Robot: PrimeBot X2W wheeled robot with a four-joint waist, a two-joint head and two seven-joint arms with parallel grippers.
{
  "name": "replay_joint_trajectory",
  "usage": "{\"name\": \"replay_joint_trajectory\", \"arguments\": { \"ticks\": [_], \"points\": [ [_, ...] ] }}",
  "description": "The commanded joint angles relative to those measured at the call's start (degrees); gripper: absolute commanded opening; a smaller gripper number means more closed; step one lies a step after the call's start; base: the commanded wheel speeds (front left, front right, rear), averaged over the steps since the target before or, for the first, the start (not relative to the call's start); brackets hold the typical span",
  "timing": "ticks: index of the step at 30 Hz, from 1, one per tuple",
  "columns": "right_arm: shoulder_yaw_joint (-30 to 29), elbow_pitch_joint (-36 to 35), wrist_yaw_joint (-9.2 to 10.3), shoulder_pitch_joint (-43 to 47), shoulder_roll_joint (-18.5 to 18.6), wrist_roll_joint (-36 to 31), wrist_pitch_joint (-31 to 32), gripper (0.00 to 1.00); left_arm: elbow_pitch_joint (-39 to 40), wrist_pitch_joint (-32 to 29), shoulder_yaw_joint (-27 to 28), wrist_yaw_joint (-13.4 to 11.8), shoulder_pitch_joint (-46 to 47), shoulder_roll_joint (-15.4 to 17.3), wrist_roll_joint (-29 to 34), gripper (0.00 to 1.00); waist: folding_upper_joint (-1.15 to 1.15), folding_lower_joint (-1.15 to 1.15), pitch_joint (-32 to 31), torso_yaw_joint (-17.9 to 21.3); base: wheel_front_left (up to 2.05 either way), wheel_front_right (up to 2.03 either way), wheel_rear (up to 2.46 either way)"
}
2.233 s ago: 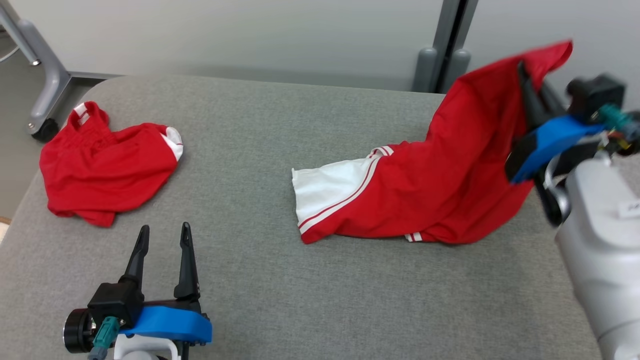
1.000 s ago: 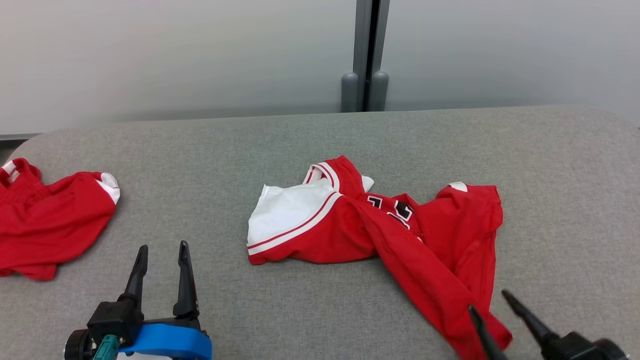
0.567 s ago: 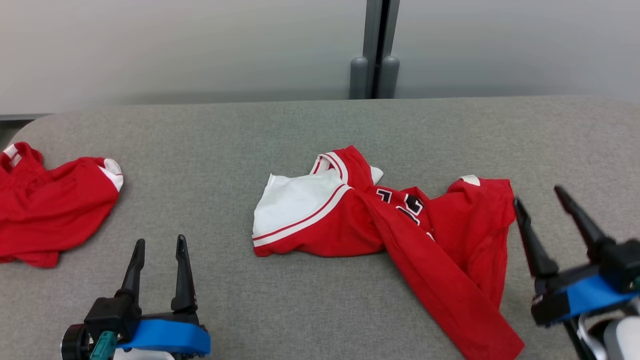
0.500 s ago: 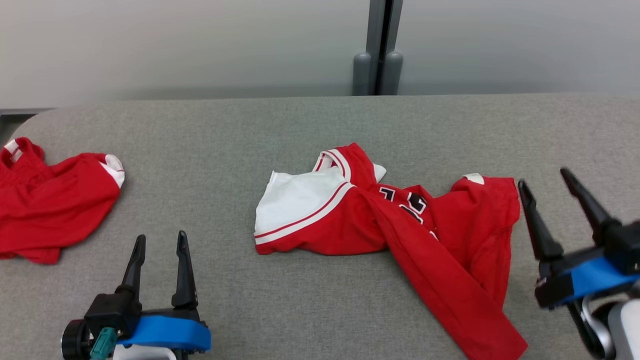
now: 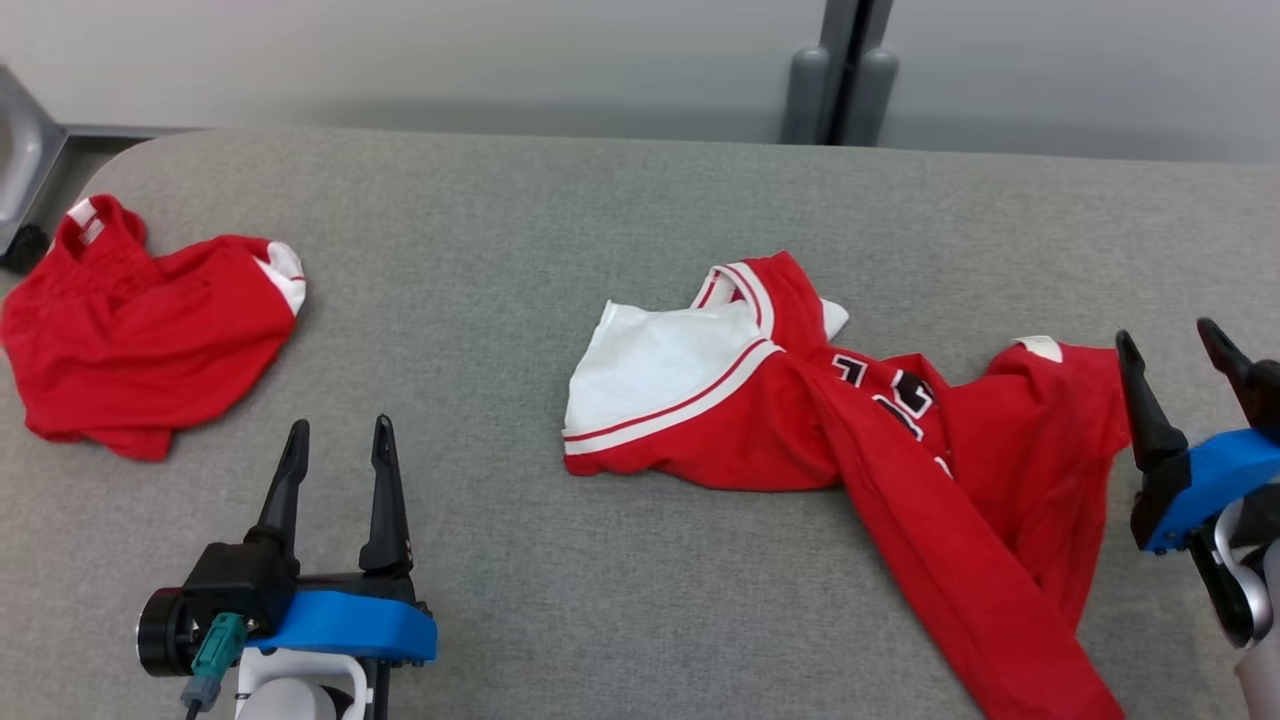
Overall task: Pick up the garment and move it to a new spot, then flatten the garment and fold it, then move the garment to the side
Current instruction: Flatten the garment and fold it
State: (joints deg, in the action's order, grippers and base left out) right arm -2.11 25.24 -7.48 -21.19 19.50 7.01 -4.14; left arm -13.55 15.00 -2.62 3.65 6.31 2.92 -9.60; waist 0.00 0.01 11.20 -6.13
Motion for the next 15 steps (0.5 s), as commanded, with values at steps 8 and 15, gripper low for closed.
{"name": "replay_joint_trajectory", "arguments": {
  "ticks": [8,15],
  "points": [
    [-2.3,11.8,-0.03,-2.9,-0.1,-1.1,-1.7,1.0,-0.3,0.3,-0.3,0.3,1.7,-0.1,-0.2,1.0,0.0,-0.01,2.5,-2.5,0.0,0.0,0.0],
    [-3.1,20.8,-0.03,-5.9,-1.1,0.4,-3.2,1.0,-0.3,0.3,-0.2,0.3,2.3,-0.1,0.0,1.0,0.0,-0.01,3.3,-2.9,0.0,0.0,0.0]
  ]
}}
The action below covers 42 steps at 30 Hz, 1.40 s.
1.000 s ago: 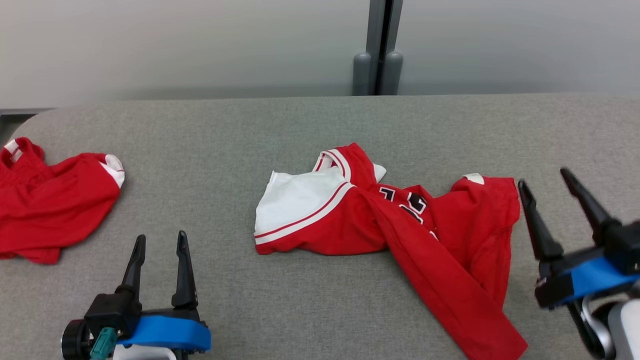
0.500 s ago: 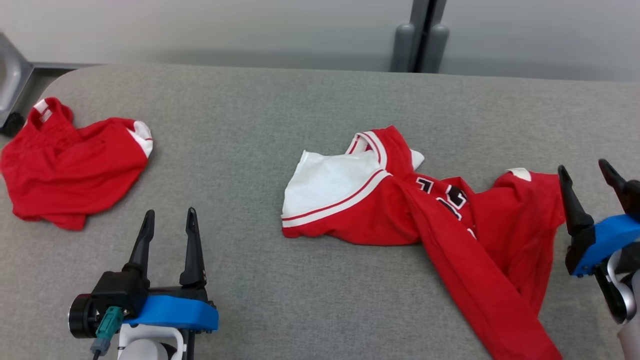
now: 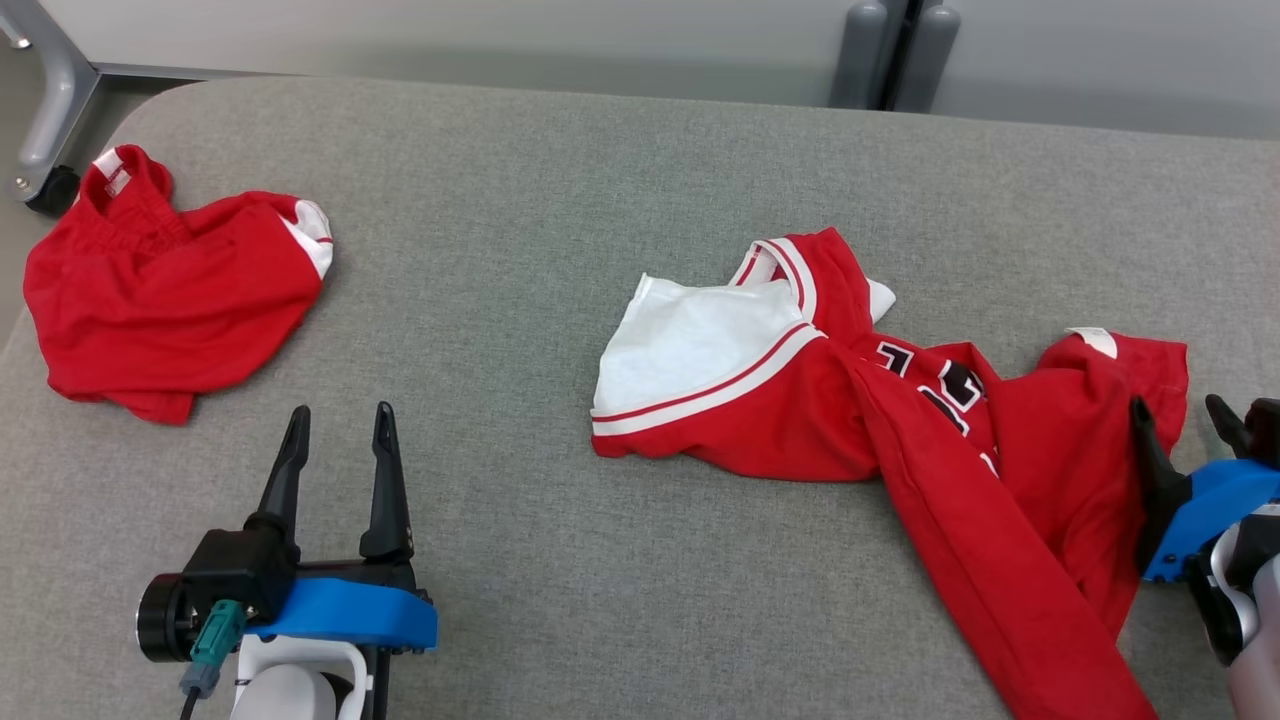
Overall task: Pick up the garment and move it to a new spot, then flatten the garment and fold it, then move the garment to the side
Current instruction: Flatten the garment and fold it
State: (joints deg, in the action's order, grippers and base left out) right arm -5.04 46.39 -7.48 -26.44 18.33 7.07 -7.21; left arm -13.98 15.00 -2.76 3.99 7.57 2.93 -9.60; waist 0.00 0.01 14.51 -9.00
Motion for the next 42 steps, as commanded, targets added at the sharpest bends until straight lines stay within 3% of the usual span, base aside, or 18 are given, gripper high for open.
{"name": "replay_joint_trajectory", "arguments": {
  "ticks": [1,6,7,8,15,21,34,42],
  "points": [
    [0.1,0.5,-0.03,-1.1,0.0,0.3,-0.4,1.0,0.1,0.3,0.0,0.0,1.1,-0.1,0.1,1.0,0.0,-0.01,0.0,0.0,0.0,0.0,0.0],
    [1.4,5.2,-0.03,-4.1,-0.7,1.2,-1.1,0.98,-0.1,0.3,-0.2,0.3,1.5,-0.1,0.6,1.0,0.0,-0.01,0.5,0.0,0.0,0.0,0.0],
    [1.6,5.9,-0.03,-4.8,-0.8,1.4,-1.3,0.56,-0.2,0.3,-0.3,0.4,1.8,-0.1,0.6,1.0,0.0,-0.01,0.6,-0.1,0.0,0.0,0.0],
    [2.0,6.6,-0.03,-5.5,-1.1,1.8,-1.4,0.0,-0.2,0.3,-0.4,0.4,2.1,-0.1,0.6,1.0,0.0,-0.01,0.7,-0.1,0.0,0.0,0.0],
    [3.0,9.0,-0.03,-8.4,-0.9,1.6,-5.8,0.0,-0.8,0.3,-0.5,0.2,1.9,-0.1,0.4,1.0,0.0,-0.01,-0.2,0.0,0.0,0.0,0.0],
    [4.8,6.0,-0.03,-9.7,-1.8,2.9,-7.7,0.0,-1.2,0.3,0.9,0.2,-0.4,-0.1,1.0,1.0,0.0,-0.01,-3.7,1.9,0.0,0.0,0.0],
    [12.1,-14.2,-0.03,-12.8,-1.7,8.3,-7.8,0.0,-1.2,0.3,3.0,0.7,-3.8,-0.1,1.6,1.0,0.0,-0.01,-10.4,4.6,0.0,0.0,0.0],
    [13.1,-28.1,-0.03,-10.9,-0.4,9.5,-2.8,0.0,-0.6,0.3,3.6,0.2,-6.2,-0.1,1.0,1.0,0.0,-0.01,-12.4,5.2,0.0,0.0,0.0]
  ]
}}
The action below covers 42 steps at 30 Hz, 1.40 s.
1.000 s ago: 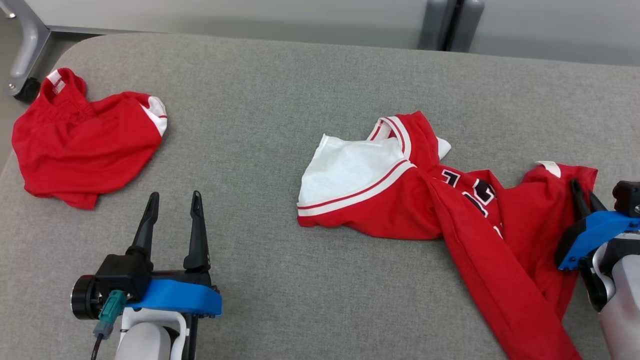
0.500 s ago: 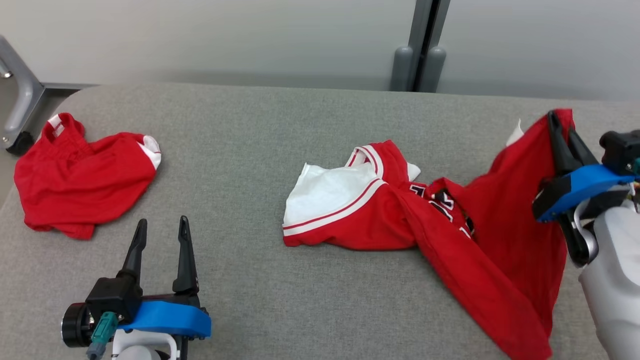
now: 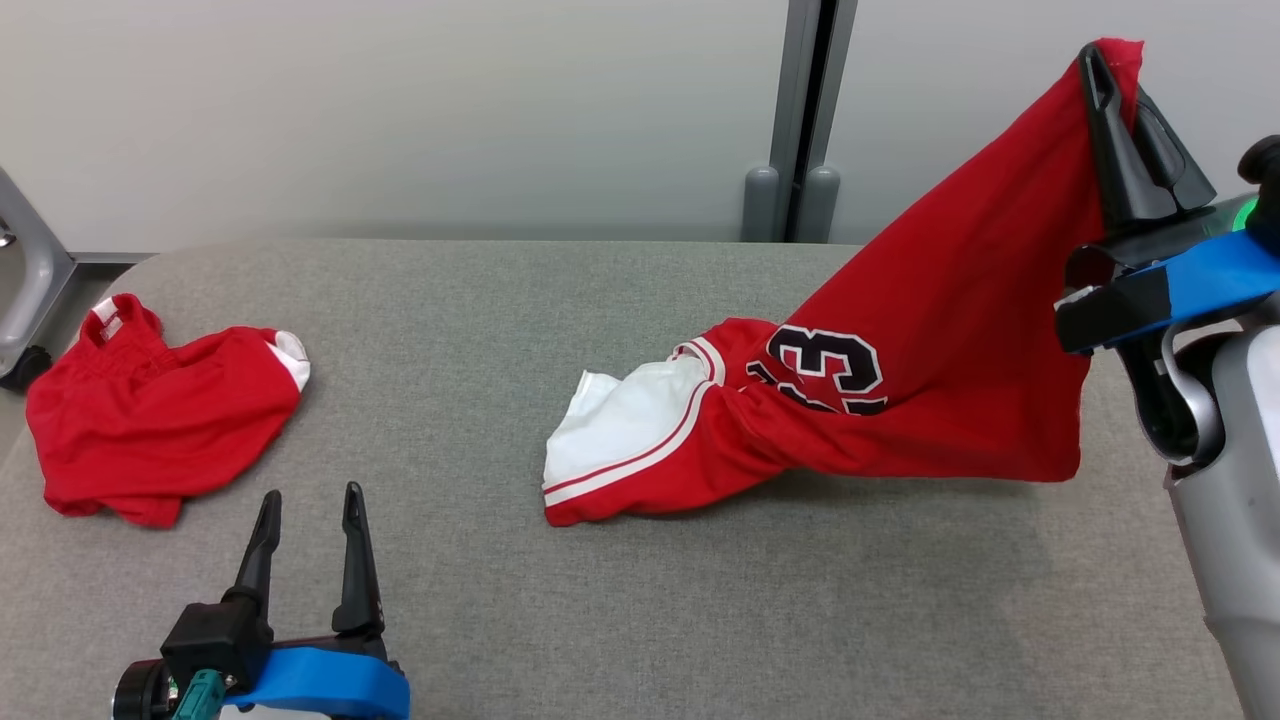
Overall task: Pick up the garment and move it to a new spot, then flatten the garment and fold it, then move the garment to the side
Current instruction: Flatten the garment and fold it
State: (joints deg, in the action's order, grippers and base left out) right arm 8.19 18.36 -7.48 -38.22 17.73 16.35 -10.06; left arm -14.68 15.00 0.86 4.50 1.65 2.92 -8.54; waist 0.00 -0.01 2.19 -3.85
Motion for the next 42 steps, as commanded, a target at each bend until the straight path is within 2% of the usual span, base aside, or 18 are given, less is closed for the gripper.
{"name": "replay_joint_trajectory", "arguments": {
  "ticks": [1,15,23,33,42],
  "points": [
    [-0.3,-1.3,-0.03,1.3,0.2,0.3,0.7,0.0,0.2,0.3,0.0,-0.3,-0.3,-0.1,-0.1,1.0,0.0,0.01,-0.1,0.1,0.0,0.0,0.0],
    [-4.5,-15.4,-0.03,7.1,-1.4,-0.6,8.4,0.0,1.3,0.3,-0.7,-1.3,-1.1,-0.1,-0.5,1.0,0.0,0.01,-0.4,0.7,0.0,0.0,0.0],
    [-6.6,-19.1,-0.03,12.7,-2.6,-1.2,10.4,0.0,1.3,0.3,-0.6,-1.2,-0.7,-0.1,-0.5,1.0,0.0,0.01,0.1,1.3,0.0,0.0,0.0],
    [-7.5,-16.9,-0.03,14.1,-2.7,-2.2,10.0,0.0,0.9,0.3,-0.6,-0.2,0.8,0.0,0.0,1.0,0.0,0.01,1.4,1.3,0.0,0.0,0.0],
    [-8.3,-8.3,-0.03,8.5,-0.3,-4.2,8.5,0.0,0.8,0.3,-2.1,0.2,3.6,-0.1,-0.4,1.0,0.0,0.01,5.1,-1.8,0.0,0.0,0.0]
  ]
}}
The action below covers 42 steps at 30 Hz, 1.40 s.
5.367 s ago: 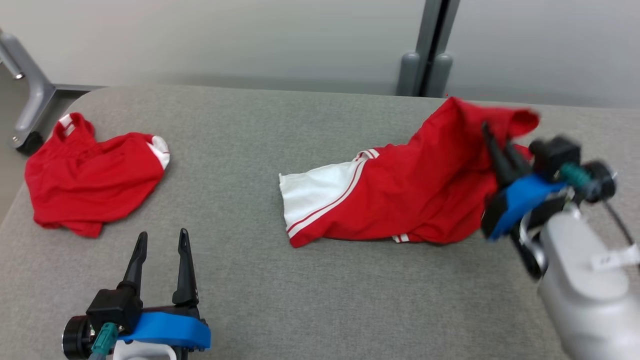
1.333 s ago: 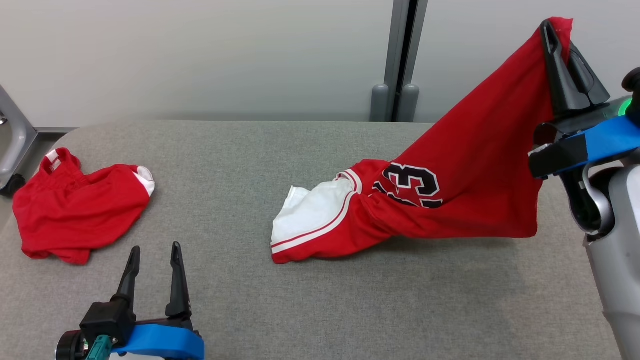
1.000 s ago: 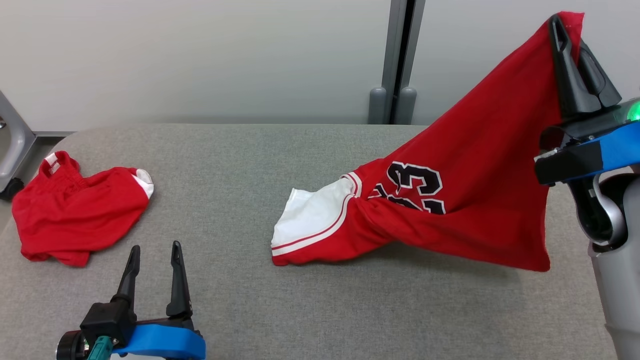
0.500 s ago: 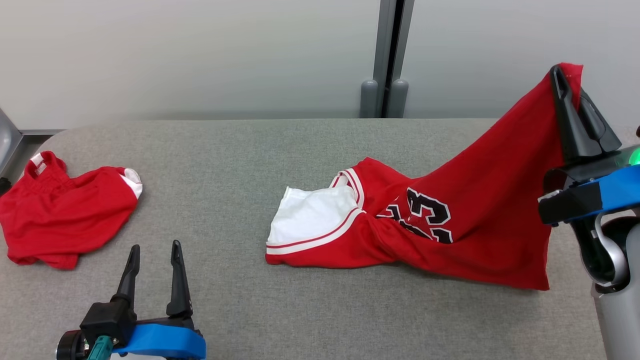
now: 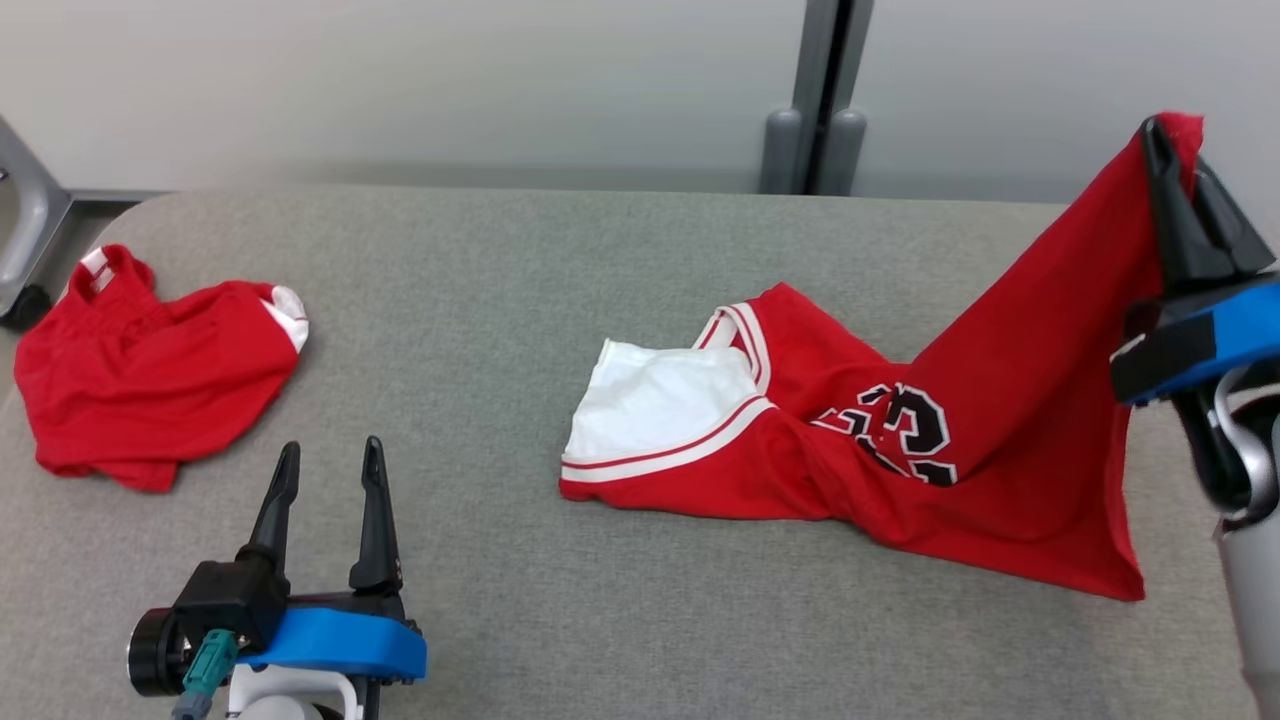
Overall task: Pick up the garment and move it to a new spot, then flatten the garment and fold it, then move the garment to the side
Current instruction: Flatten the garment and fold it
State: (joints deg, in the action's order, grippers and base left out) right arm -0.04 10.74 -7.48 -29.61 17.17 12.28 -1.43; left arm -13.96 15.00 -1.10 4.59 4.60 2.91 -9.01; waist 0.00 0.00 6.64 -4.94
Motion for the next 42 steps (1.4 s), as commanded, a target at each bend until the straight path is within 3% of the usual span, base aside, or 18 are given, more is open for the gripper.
{"name": "replay_joint_trajectory", "arguments": {
  "ticks": [1,18,25,27,28,36,42],
  "points": [
    [-0.1,0.6,-0.03,-1.1,0.6,-0.4,-0.3,0.0,0.0,0.3,-0.3,0.1,0.9,0.0,0.0,1.0,0.0,0.0,1.1,-1.1,0.0,0.0,0.0],
    [1.2,28.4,-0.03,-25.1,9.2,-6.1,-3.1,0.0,0.5,0.3,-5.9,-1.2,8.5,-0.1,-3.3,1.0,0.0,0.0,12.2,-10.7,0.0,0.0,0.0],
    [1.0,40.3,-0.03,-31.1,9.2,-8.9,-4.5,0.0,0.5,0.3,-7.2,-1.7,10.2,0.0,-4.1,1.0,0.0,0.0,14.4,-12.0,0.0,0.0,0.0],
    [0.6,43.6,-0.03,-31.7,8.9,-9.7,-4.5,0.59,0.5,0.3,-7.6,-1.9,10.3,-0.1,-4.2,1.0,0.0,0.0,14.6,-12.1,0.0,0.0,0.0],
    [0.4,44.8,-0.03,-32.1,8.8,-10.0,-5.0,1.0,0.4,0.3,-7.7,-1.9,10.3,0.0,-4.3,1.0,0.0,0.0,14.6,-12.1,0.0,0.0,0.0],
    [0.3,51.6,-0.03,-29.7,6.9,-9.6,-10.3,1.0,0.4,0.3,-6.0,-2.0,8.9,0.0,-3.0,1.0,0.0,0.0,12.7,-8.9,0.0,0.0,0.0],
    [0.9,50.8,-0.03,-25.8,5.2,-6.9,-13.4,1.0,0.1,0.3,-3.5,-1.2,7.0,0.0,-1.2,1.0,0.0,0.0,9.3,-5.2,0.0,0.0,0.0]
  ]
}}
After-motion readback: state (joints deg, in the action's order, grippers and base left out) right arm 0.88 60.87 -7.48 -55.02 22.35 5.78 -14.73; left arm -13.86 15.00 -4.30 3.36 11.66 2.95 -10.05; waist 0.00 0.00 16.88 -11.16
